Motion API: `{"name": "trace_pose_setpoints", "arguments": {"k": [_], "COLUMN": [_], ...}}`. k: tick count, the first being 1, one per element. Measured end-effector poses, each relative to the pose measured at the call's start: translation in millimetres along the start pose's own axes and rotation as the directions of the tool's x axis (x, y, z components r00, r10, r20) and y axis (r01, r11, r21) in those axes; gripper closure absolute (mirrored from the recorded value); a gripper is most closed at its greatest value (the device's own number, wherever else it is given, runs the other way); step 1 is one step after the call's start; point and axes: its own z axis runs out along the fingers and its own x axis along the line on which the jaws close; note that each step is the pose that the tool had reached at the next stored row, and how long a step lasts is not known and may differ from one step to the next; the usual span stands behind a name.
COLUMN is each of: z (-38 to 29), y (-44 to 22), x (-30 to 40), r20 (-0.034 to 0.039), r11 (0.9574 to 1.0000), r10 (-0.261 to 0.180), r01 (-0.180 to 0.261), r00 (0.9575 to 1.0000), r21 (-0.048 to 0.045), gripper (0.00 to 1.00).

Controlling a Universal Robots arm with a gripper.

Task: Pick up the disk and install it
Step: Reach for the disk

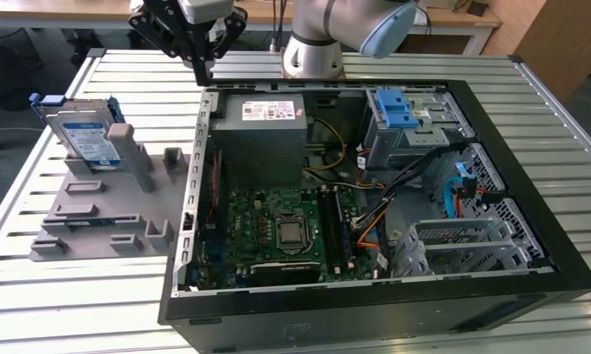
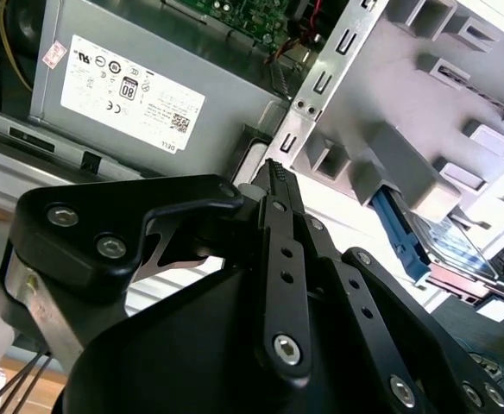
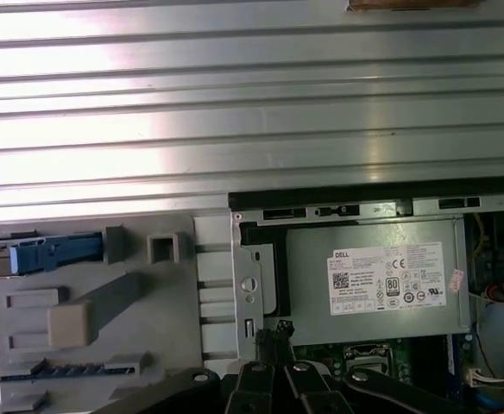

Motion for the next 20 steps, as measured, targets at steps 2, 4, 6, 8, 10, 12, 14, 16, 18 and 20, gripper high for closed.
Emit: {"name": "trace_pose_setpoints", "arguments": {"k": [2, 4, 6, 8, 10, 12, 14, 16, 18, 20], "z": [0.0, 0.0, 0.0, 0.0, 0.1, 0.1, 0.1, 0.1, 0.2, 0.2], "y": [0.5, 1.1, 1.6, 2.1, 2.7, 3.3, 4.0, 4.7, 5.4, 6.2], "x": [2.0, 4.0, 5.9, 7.9, 9.9, 12.1, 14.3, 16.5, 18.9, 21.1], "r20": [0.0000, 0.0000, 0.0000, 0.0000, 0.0001, 0.0000, 0.0000, 0.0000, 0.0000, 0.0000], "r11": [1.0000, 1.0000, 1.0000, 1.0000, 1.0000, 1.0000, 1.0000, 1.0000, 1.0000, 1.0000], "r10": [0.000, 0.000, 0.000, 0.000, 0.000, 0.000, 0.000, 0.000, 0.000, 0.000], "r01": [0.000, 0.000, 0.000, 0.000, 0.000, 0.000, 0.000, 0.000, 0.000, 0.000], "r00": [1.0000, 1.0000, 1.0000, 1.0000, 1.0000, 1.0000, 1.0000, 1.0000, 1.0000, 1.0000], "r21": [-0.0001, 0.0000, 0.0000, 0.0000, -0.0001, 0.0000, 0.0000, 0.0000, -0.0001, 0.0000], "gripper": [0.89, 0.89, 0.89, 0.89, 0.89, 0.89, 0.89, 0.89, 0.89, 0.89]}}
